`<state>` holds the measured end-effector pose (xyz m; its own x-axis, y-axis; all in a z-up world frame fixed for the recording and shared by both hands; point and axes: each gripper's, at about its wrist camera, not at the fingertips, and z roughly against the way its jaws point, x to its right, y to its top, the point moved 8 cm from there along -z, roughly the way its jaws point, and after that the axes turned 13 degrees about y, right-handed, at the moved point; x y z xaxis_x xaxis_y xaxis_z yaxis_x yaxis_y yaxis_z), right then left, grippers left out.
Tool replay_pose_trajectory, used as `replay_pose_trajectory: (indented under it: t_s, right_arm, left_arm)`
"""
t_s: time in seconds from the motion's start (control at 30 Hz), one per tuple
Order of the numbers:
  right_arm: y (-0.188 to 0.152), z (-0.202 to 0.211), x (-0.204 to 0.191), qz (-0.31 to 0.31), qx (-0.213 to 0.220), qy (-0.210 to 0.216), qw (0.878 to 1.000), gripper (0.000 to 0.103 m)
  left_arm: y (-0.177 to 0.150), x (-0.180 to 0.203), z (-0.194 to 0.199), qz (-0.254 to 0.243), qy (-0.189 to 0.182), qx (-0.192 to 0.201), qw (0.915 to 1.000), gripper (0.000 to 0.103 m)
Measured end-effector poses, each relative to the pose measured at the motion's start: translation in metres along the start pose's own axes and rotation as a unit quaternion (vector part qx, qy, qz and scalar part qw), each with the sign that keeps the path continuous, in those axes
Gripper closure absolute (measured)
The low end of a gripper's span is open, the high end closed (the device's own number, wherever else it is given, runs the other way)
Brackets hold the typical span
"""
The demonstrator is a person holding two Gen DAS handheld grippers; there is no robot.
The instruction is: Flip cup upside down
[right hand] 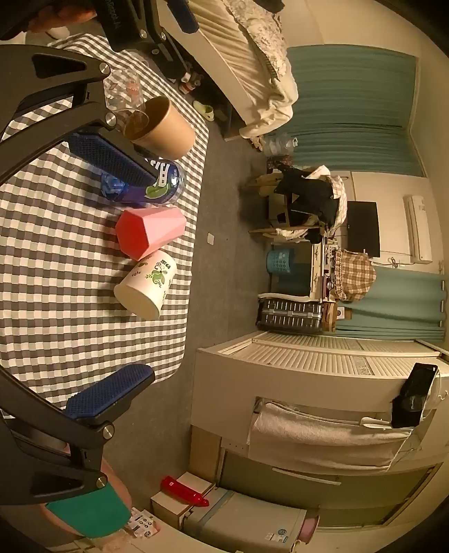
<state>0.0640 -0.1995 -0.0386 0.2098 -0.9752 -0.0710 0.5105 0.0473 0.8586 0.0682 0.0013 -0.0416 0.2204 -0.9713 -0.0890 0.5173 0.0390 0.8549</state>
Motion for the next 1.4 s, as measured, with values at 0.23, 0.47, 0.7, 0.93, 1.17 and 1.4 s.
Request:
replay_pose_trajectory:
  t_s: [0.23,0.47,0.7,0.93,1.17,1.4]
  right_arm:
    - [0.0,0.0,0.0,-0.001,0.0,0.001,1.0,0.0]
    - [-0.001,0.0,0.002,-0.002,0.0,0.003,1.0,0.0]
    - [-0.001,-0.001,-0.011,-0.001,-0.001,0.005,1.0,0.0]
    - [0.0,0.0,-0.013,-0.001,-0.001,0.007,1.0,0.0]
    - [-0.004,-0.001,-0.013,-0.003,-0.002,0.012,1.0,0.0]
    - [-0.003,0.0,-0.011,-0.004,-0.003,0.016,1.0,0.0]
  left_arm:
    - [0.0,-0.009,-0.002,0.005,0.002,-0.007,1.0,0.0]
    - [-0.001,-0.005,-0.003,-0.004,0.005,-0.001,1.0,0.0]
    - [0.0,-0.005,-0.003,-0.003,0.008,0.0,1.0,0.0]
    - [0.001,-0.006,-0.002,-0.002,0.008,0.0,1.0,0.0]
    - [0.001,-0.005,-0.002,-0.003,0.008,0.0,1.0,0.0]
    - [0.001,-0.005,-0.002,-0.004,0.008,0.001,1.0,0.0]
